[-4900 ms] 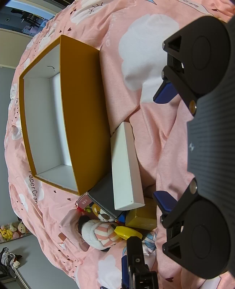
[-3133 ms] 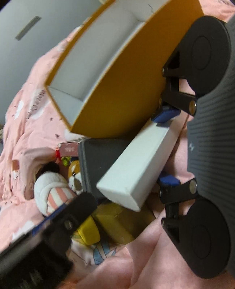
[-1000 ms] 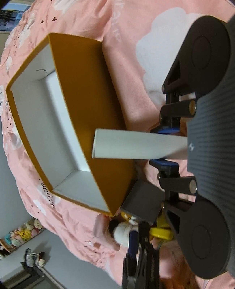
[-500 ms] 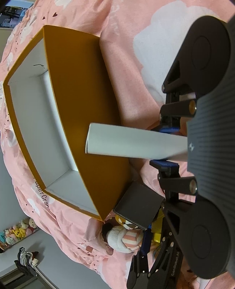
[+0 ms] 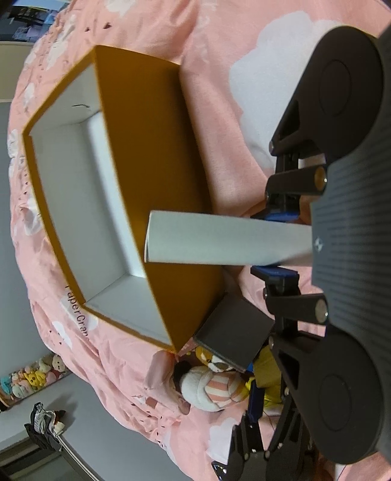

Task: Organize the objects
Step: 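Carry the white box upright with the right gripper while the left gripper grasps the gold cube box, then lower the white box into the orange box and open the right gripper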

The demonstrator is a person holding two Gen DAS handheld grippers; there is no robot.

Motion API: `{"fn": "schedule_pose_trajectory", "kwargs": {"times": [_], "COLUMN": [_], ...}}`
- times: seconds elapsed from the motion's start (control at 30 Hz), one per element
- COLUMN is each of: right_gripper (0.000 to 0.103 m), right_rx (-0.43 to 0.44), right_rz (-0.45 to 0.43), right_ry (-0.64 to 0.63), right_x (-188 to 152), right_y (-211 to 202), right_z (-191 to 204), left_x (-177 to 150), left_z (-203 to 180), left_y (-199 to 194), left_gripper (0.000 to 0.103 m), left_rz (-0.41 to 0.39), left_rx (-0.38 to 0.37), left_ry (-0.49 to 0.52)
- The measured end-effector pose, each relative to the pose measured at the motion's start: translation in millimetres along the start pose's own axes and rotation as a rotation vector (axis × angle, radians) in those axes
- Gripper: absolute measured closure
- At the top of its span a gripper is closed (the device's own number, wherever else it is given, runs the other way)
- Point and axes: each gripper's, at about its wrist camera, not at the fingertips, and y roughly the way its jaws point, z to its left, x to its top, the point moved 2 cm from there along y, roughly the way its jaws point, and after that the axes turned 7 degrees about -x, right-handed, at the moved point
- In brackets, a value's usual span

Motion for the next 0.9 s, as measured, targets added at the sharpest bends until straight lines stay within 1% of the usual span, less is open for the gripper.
{"fn": "schedule_pose_trajectory", "kwargs": {"times": [0.17, 0.23, 0.3, 0.4, 0.5, 0.6, 0.7, 0.73, 0.8, 0.87, 0.9], "right_gripper": [0.073, 0.073, 0.073, 0.073, 0.073, 0.073, 0.073, 0.073, 0.073, 0.073, 0.073], "right_rx": [0.021, 0.037, 0.055, 0.101, 0.14, 0.162, 0.168, 0.174, 0.189, 0.204, 0.213], "right_rz": [-0.037, -0.057, -0.078, -0.105, -0.124, -0.156, -0.186, -0.183, -0.146, -0.071, -0.023], "right_ry": [0.006, -0.001, -0.012, -0.025, -0.033, -0.042, -0.029, -0.018, 0.01, 0.021, 0.006], "right_x": [10.5, 17.1, 26.0, 45.8, 72.7, 101.7, 133.8, 143.6, 161.2, 174.8, 179.2], "right_y": [-20.7, -31.1, -41.7, -54.5, -63.4, -68.4, -63.7, -58.0, -37.0, -5.4, 12.7], "right_z": [1.3, 2.8, 5.6, 10.7, 15.0, 17.4, 15.7, 14.7, 11.1, 8.0, 8.2], "left_x": [0.2, 4.4, 12.3, 30.0, 46.4, 67.6, 91.6, 97.9, 112.9, 122.1, 127.5], "left_z": [0.1, -0.6, -0.7, 1.2, 7.8, 15.3, 21.8, 23.9, 27.6, 30.9, 32.3], "left_y": [-40.3, -56.6, -67.2, -79.2, -91.8, -104.1, -108.5, -107.1, -101.0, -93.6, -88.4], "left_gripper": [0.035, 0.035, 0.035, 0.035, 0.035, 0.035, 0.035, 0.035, 0.035, 0.035, 0.035], "left_rz": [-0.148, -0.204, -0.248, -0.3, -0.361, -0.422, -0.457, -0.464, -0.47, -0.469, -0.468], "left_rx": [-0.051, -0.092, -0.112, -0.093, -0.088, -0.088, -0.088, -0.088, -0.09, -0.093, -0.091], "left_ry": [-0.04, -0.059, -0.07, -0.069, -0.068, -0.075, -0.085, -0.089, -0.099, -0.108, -0.112]}}
